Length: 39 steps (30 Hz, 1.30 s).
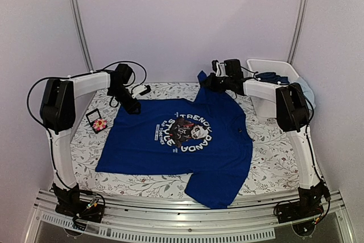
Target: Pin the brooch onto the clothing
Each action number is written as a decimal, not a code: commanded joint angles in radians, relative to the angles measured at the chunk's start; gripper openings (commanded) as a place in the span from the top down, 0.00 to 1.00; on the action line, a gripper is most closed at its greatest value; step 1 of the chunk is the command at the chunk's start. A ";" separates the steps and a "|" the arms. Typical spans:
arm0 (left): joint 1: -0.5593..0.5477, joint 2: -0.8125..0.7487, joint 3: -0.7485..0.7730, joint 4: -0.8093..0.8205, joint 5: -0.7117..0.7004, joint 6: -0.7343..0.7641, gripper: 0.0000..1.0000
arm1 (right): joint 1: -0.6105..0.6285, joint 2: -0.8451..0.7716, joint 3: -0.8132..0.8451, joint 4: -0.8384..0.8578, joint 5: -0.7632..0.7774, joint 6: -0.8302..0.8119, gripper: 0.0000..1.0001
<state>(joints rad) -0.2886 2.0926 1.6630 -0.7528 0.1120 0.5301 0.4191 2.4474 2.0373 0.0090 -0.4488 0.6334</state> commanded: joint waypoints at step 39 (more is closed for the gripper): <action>-0.030 -0.127 -0.358 0.103 -0.254 0.085 0.50 | 0.210 -0.279 -0.299 -0.435 0.537 -0.951 0.52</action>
<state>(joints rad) -0.3141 2.0010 1.3567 -0.6804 -0.1089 0.5964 0.6113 2.2341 1.7779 -0.5236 0.1177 -0.0990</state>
